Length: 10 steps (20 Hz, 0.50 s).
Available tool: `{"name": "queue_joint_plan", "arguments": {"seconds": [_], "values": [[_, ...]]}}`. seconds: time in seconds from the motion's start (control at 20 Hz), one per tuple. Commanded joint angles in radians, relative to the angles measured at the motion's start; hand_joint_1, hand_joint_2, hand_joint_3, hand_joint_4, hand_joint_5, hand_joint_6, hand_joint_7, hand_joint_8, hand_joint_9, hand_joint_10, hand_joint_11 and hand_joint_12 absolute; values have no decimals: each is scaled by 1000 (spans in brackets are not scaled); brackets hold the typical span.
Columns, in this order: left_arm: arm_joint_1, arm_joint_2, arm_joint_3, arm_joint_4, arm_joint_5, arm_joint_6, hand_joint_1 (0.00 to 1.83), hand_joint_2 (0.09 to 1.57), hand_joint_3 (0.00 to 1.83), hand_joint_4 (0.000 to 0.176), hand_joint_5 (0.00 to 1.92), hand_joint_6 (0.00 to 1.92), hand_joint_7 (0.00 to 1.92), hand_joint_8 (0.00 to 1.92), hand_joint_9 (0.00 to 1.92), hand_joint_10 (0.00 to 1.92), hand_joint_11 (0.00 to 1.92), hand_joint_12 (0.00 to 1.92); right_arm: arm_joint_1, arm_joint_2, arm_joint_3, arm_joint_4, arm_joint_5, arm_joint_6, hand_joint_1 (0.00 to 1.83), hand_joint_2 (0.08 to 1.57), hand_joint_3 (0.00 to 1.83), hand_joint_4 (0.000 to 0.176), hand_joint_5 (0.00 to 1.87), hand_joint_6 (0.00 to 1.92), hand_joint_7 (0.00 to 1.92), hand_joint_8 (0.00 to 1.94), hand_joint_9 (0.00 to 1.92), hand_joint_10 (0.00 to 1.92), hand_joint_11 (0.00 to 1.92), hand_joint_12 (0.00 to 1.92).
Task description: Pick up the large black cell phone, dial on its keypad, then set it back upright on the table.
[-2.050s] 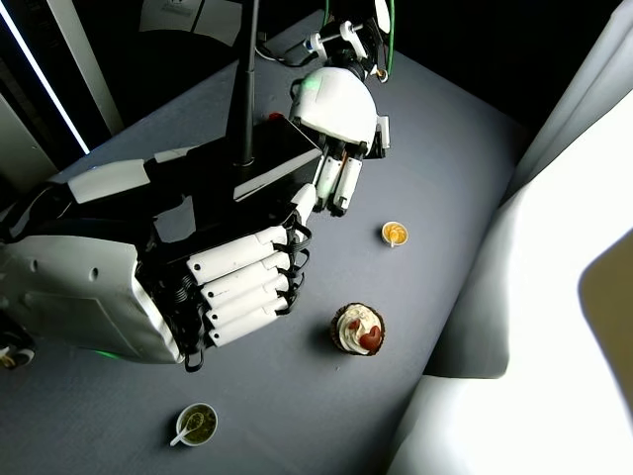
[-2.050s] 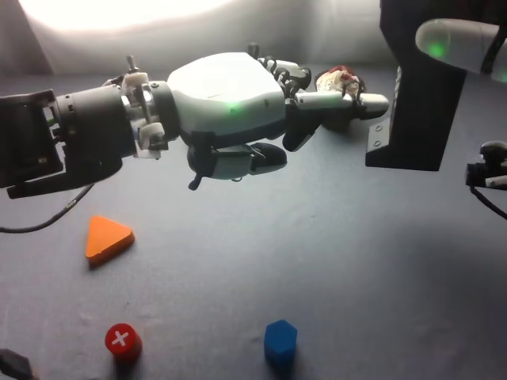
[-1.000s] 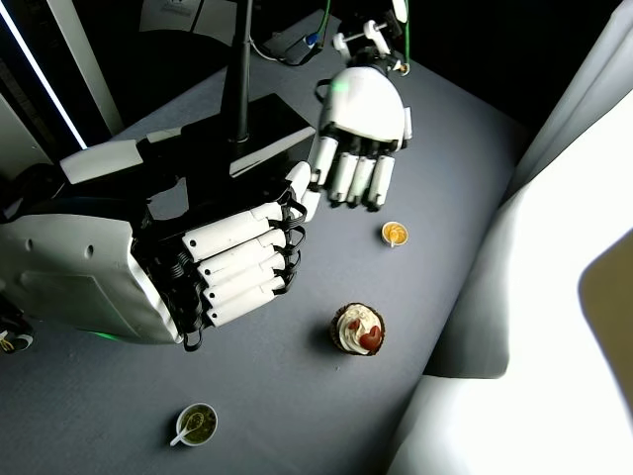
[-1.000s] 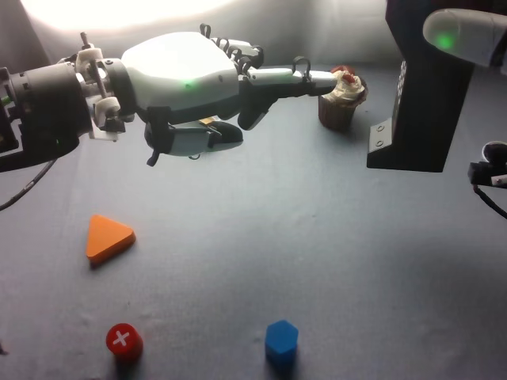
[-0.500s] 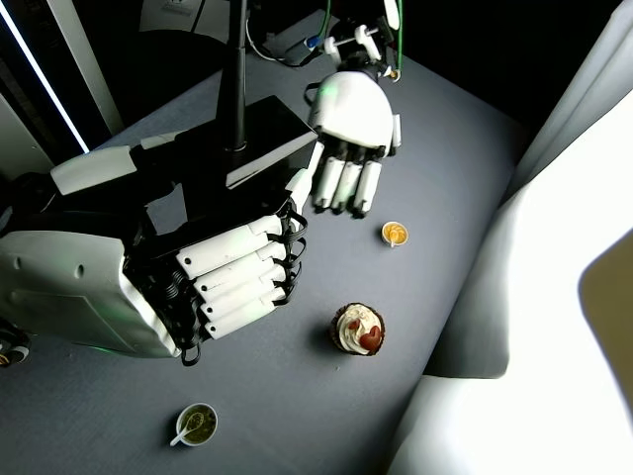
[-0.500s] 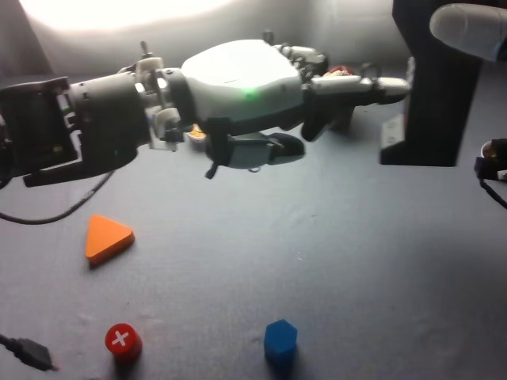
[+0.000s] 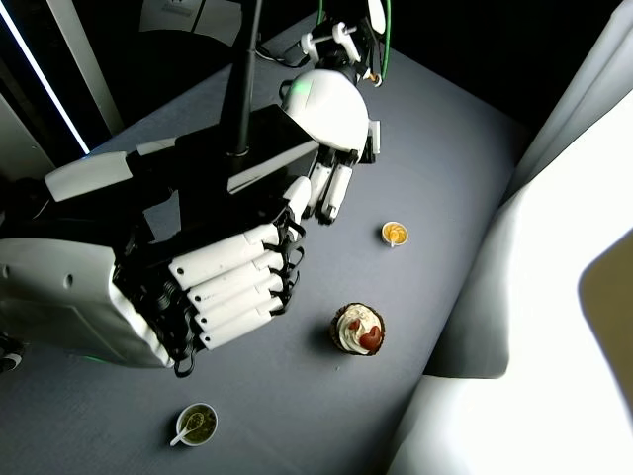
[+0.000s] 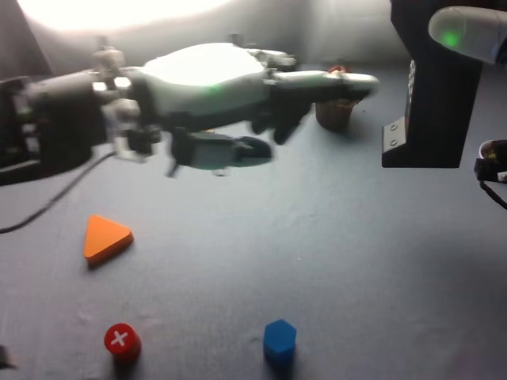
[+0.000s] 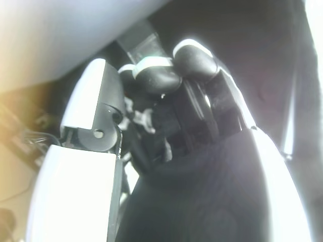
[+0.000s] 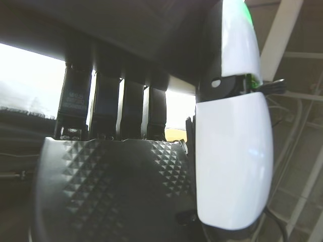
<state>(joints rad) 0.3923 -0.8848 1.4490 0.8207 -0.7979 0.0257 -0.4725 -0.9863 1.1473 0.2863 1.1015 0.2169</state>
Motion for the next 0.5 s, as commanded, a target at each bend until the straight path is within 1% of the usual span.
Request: {"name": "queue_joint_plan", "arguments": {"seconds": [0.0, 0.05, 0.1, 0.15, 0.2, 0.25, 0.3, 0.35, 0.4, 0.45], "values": [[-16, 25, 11, -35, -113, -56, 1301, 1292, 0, 153, 47, 3, 645, 1609, 736, 1921, 267, 1921, 0, 22, 3, 11, 149, 23, 1389, 1140, 3, 0, 925, 1005, 881, 1064, 864, 1303, 720, 1463], [-14, 41, 29, 18, -155, -171, 1300, 1295, 0, 152, 49, 3, 640, 1616, 735, 1921, 265, 1921, -18, 26, 6, 12, 153, 23, 1369, 1146, 1, 0, 926, 1009, 869, 1089, 850, 1351, 709, 1413], [-14, 49, 41, 62, -182, -254, 1298, 1299, 0, 155, 46, 1, 632, 1627, 738, 1921, 272, 1921, -29, 26, 11, 12, 162, 23, 1364, 1154, 1, 0, 915, 1016, 855, 1118, 835, 1384, 693, 1421], [-15, 61, 56, 137, -224, -385, 1300, 1297, 0, 153, 50, 2, 636, 1623, 752, 1921, 279, 1921, -49, 25, 18, 15, 175, 23, 1362, 1159, 1, 0, 900, 1030, 857, 1127, 820, 1407, 666, 1439], [-15, 76, 60, 209, -244, -540, 1304, 1288, 0, 150, 47, 1, 652, 1599, 746, 1921, 298, 1921, -63, 22, 22, 22, 184, 23, 1364, 1152, 0, 0, 898, 1045, 873, 1087, 845, 1375, 710, 1402], [-15, 90, 60, 254, -271, -633, 1304, 1288, 0, 154, 50, 1, 653, 1597, 731, 1921, 306, 1921, -73, 18, 26, 29, 195, 23, 1364, 1153, 0, 0, 889, 1056, 875, 1087, 848, 1369, 721, 1369], [-14, 102, 60, 276, -304, -695, 1304, 1287, 0, 161, 54, 3, 653, 1597, 726, 1921, 292, 1921, -80, 13, 30, 35, 204, 23, 1459, 1143, 3, 0, 889, 1008, 878, 1042, 866, 1252, 716, 1623], [-14, 112, 60, 271, -346, -723, 1305, 1285, 0, 163, 60, 4, 656, 1591, 722, 1921, 314, 1921, -85, 8, 34, 38, 209, 24, 1386, 1143, 1, 0, 887, 1042, 901, 1044, 873, 1318, 700, 1478], [-14, 122, 60, 266, -385, -723, 1305, 1284, 0, 155, 50, 1, 660, 1588, 732, 1921, 331, 1921, -87, 6, 38, 44, 217, 26, 1370, 1146, 0, 0, 896, 1042, 902, 1053, 852, 1350, 697, 1413], [-14, 129, 61, 276, -415, -714, 1305, 1284, 0, 155, 50, 1, 660, 1588, 732, 1921, 331, 1921, -87, 6, 42, 52, 219, 29, 1370, 1146, 0, 0, 896, 1042, 902, 1053, 852, 1350, 697, 1413]]}}
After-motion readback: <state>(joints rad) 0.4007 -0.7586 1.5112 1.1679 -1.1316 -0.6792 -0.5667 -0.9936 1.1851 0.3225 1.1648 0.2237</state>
